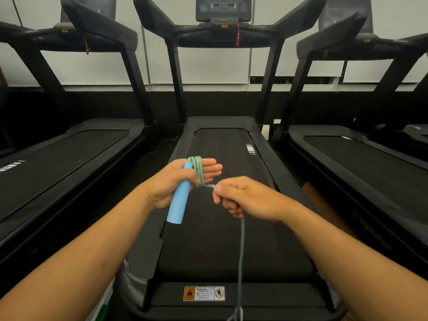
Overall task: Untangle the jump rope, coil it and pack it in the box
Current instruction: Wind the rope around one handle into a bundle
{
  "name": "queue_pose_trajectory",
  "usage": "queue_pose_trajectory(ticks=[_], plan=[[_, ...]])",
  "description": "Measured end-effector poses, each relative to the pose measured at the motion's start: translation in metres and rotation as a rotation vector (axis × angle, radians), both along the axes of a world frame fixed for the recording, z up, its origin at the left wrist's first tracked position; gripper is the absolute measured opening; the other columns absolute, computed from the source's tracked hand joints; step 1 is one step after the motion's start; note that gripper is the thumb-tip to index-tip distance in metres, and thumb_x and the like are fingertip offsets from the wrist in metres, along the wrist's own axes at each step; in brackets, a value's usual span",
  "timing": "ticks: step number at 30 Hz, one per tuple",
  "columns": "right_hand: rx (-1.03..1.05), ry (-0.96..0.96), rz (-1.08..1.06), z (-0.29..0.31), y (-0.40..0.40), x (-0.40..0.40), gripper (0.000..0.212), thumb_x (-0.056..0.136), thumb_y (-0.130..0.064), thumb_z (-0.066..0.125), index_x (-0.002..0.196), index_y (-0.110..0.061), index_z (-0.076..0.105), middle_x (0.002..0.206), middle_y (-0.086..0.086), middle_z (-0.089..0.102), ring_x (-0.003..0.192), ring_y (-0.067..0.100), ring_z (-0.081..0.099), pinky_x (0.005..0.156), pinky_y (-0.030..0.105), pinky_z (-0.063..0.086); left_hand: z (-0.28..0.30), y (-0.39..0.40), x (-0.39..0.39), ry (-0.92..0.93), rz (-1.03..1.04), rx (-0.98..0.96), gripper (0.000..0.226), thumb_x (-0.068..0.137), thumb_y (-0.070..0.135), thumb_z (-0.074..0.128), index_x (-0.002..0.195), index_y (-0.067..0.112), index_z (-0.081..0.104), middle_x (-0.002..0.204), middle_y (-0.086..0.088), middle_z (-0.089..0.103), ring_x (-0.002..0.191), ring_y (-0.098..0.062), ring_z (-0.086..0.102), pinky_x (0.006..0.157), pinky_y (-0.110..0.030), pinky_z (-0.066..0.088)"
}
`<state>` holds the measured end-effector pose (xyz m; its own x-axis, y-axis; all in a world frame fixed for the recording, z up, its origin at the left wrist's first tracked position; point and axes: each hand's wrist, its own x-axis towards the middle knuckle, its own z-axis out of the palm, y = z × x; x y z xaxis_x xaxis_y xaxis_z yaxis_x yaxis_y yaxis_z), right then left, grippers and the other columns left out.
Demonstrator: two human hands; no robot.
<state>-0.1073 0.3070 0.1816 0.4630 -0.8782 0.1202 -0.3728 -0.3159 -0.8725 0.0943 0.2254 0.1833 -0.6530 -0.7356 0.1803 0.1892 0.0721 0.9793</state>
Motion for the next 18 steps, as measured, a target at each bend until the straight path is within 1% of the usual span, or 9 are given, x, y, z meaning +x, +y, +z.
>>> queue_pose_trajectory(ticks=[2,3,5,7,9,12,14,16,18], plan=[[-0.041,-0.043,-0.012,0.011,0.002,-0.002,0.027,0.107,-0.021,0.044,0.087,-0.013,0.061,0.061,-0.003,0.041,0.055,0.012,0.035,0.055,0.028,0.035,-0.003,0.003,-0.002,-0.142,0.014,-0.065,0.059,0.069,-0.006,0.051,0.126,0.0,0.061,0.122,-0.013,0.073,0.119,-0.026,0.066,0.1,-0.031,0.053],[-0.062,-0.076,-0.027,0.016,0.003,-0.004,0.026,0.107,-0.019,0.044,0.087,-0.012,0.06,0.061,-0.002,0.041,0.054,0.011,0.035,0.054,0.027,0.034,-0.005,0.006,-0.005,-0.199,-0.002,-0.101,0.056,0.068,-0.006,0.051,0.122,-0.001,0.064,0.118,-0.015,0.073,0.117,-0.03,0.067,0.101,-0.036,0.053],[-0.122,-0.124,-0.076,0.024,0.0,-0.011,0.027,0.106,-0.018,0.046,0.084,-0.013,0.06,0.059,-0.003,0.041,0.052,0.011,0.035,0.052,0.026,0.034,-0.007,0.014,-0.011,-0.267,-0.102,-0.128,0.059,0.069,-0.009,0.049,0.127,-0.006,0.06,0.127,-0.023,0.068,0.125,-0.039,0.062,0.112,-0.046,0.045],[-0.159,-0.141,-0.149,0.026,-0.006,-0.018,0.028,0.106,-0.02,0.047,0.082,-0.014,0.059,0.059,-0.005,0.041,0.052,0.011,0.035,0.051,0.024,0.034,-0.006,0.022,-0.018,-0.309,-0.217,-0.111,0.065,0.07,-0.013,0.046,0.135,-0.008,0.054,0.135,-0.024,0.063,0.129,-0.035,0.059,0.114,-0.043,0.043],[-0.152,-0.178,-0.207,0.022,-0.014,-0.027,0.028,0.107,-0.023,0.046,0.084,-0.012,0.057,0.059,-0.005,0.038,0.052,0.01,0.033,0.051,0.023,0.032,-0.003,0.03,-0.024,-0.301,-0.3,-0.095,0.066,0.071,-0.015,0.044,0.136,-0.009,0.052,0.137,-0.026,0.061,0.129,-0.035,0.059,0.112,-0.04,0.045],[-0.139,-0.234,-0.241,0.006,-0.024,-0.035,0.031,0.107,-0.027,0.048,0.08,-0.014,0.057,0.06,-0.006,0.04,0.052,0.006,0.035,0.051,0.02,0.034,0.002,0.037,-0.027,-0.191,-0.38,-0.063,0.064,0.073,-0.017,0.041,0.136,-0.011,0.051,0.136,-0.03,0.059,0.13,-0.041,0.057,0.112,-0.046,0.044],[-0.098,-0.261,-0.22,-0.008,-0.028,-0.033,0.032,0.107,-0.023,0.048,0.077,-0.018,0.061,0.063,-0.006,0.051,0.057,0.005,0.044,0.055,0.019,0.04,0.006,0.037,-0.025,-0.137,-0.37,-0.043,0.059,0.073,-0.016,0.041,0.13,-0.012,0.054,0.125,-0.025,0.067,0.117,-0.034,0.067,0.098,-0.036,0.054],[0.007,-0.276,-0.188,-0.022,-0.03,-0.027,0.04,0.105,-0.009,0.039,0.078,-0.023,0.064,0.064,-0.006,0.052,0.057,0.007,0.042,0.054,0.023,0.036,0.009,0.037,-0.022,-0.084,-0.32,-0.021,0.055,0.073,-0.014,0.041,0.127,-0.011,0.057,0.116,-0.019,0.072,0.1,-0.024,0.073,0.076,-0.022,0.058],[0.099,-0.263,-0.165,-0.032,-0.029,-0.017,0.039,0.105,-0.005,0.032,0.082,-0.02,0.06,0.06,-0.005,0.042,0.055,0.011,0.031,0.054,0.027,0.028,0.01,0.034,-0.02,0.025,-0.278,0.041,0.059,0.074,-0.015,0.039,0.13,-0.012,0.054,0.122,-0.024,0.069,0.106,-0.029,0.072,0.071,-0.022,0.059]])
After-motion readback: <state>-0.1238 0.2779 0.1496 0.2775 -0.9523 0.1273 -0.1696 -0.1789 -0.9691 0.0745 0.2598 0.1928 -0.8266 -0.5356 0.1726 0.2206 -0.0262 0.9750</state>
